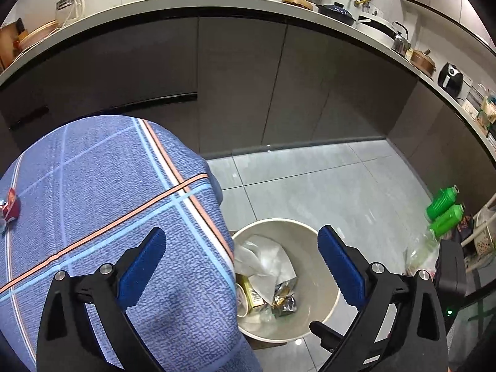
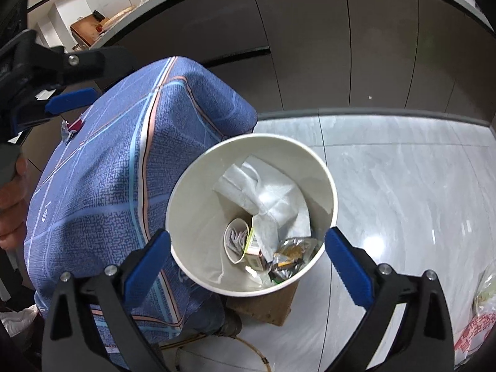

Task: Collect trash
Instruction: 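Move both tools back over the table toward the red wrapper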

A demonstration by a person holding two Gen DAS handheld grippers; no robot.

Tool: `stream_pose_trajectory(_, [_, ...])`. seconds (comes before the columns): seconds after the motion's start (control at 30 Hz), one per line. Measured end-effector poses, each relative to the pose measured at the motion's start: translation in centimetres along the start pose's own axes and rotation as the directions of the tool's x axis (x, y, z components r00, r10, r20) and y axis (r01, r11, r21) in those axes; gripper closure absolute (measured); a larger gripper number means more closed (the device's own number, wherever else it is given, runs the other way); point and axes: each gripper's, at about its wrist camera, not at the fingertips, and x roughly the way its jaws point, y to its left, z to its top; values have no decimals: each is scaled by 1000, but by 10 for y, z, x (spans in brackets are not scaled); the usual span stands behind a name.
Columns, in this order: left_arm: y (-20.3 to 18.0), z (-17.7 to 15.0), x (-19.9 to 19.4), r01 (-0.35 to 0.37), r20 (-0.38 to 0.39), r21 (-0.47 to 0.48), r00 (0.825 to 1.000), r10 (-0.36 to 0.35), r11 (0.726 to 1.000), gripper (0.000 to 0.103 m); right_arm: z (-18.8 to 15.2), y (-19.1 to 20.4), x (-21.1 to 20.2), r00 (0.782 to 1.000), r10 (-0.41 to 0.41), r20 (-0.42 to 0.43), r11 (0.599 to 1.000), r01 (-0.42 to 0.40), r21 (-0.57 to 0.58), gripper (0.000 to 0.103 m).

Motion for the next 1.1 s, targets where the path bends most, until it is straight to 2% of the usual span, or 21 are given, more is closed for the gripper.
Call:
stream_pose_trajectory(0.17, [9, -1, -10, -41, 4, -23, 999, 42, 999, 9, 1, 3, -1, 1000, 5, -1, 1000, -5, 3, 3])
stream_pose_trajectory(0.43, [26, -3, -26, -67, 3, -49, 998, 68, 997, 8, 8, 15, -14, 1000, 21, 21, 1000, -21, -16, 3])
stream_pose_trajectory(0.93, [75, -11, -74, -61, 35, -157, 997, 68, 986, 9, 21, 78, -29, 999, 30, 37, 985, -23, -171, 3])
stream_pose_trajectory(1.1, [100, -18, -97, -85, 56, -178, 994, 97, 980, 9, 31, 108, -33, 996, 78, 52, 973, -64, -223, 3])
